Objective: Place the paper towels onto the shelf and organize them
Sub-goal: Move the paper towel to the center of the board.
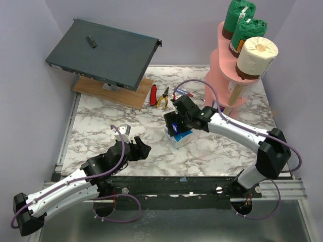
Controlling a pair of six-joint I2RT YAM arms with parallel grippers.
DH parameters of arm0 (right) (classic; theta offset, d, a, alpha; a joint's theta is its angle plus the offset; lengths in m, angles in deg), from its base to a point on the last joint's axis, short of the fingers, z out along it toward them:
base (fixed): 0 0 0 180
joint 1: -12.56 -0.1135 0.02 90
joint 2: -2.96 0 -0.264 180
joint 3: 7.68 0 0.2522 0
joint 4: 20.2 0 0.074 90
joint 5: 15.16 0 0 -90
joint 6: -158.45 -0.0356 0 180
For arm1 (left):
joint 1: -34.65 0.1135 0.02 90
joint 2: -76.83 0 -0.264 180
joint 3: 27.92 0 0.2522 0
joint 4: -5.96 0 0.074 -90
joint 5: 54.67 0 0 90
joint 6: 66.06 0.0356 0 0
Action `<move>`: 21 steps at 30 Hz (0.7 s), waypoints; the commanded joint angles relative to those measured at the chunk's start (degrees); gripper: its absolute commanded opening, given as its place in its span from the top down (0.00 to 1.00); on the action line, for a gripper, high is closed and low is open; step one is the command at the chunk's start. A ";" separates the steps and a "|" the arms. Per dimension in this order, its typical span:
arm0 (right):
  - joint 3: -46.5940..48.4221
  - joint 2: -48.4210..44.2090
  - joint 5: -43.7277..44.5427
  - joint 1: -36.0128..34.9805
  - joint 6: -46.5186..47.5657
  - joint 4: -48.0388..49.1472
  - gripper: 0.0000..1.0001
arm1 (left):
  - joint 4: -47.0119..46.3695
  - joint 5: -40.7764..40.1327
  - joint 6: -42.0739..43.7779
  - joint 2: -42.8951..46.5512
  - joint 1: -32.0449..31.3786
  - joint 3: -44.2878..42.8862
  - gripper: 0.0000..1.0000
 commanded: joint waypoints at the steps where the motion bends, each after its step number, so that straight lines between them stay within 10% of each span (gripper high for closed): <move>1: 3.08 3.10 2.08 -0.36 2.71 -4.82 0.00 | -1.52 1.52 0.30 -1.07 0.28 -1.64 0.29; 21: 6.77 7.21 9.37 -1.08 5.23 -6.88 0.00 | -3.23 0.48 1.24 -3.89 0.28 -1.95 0.28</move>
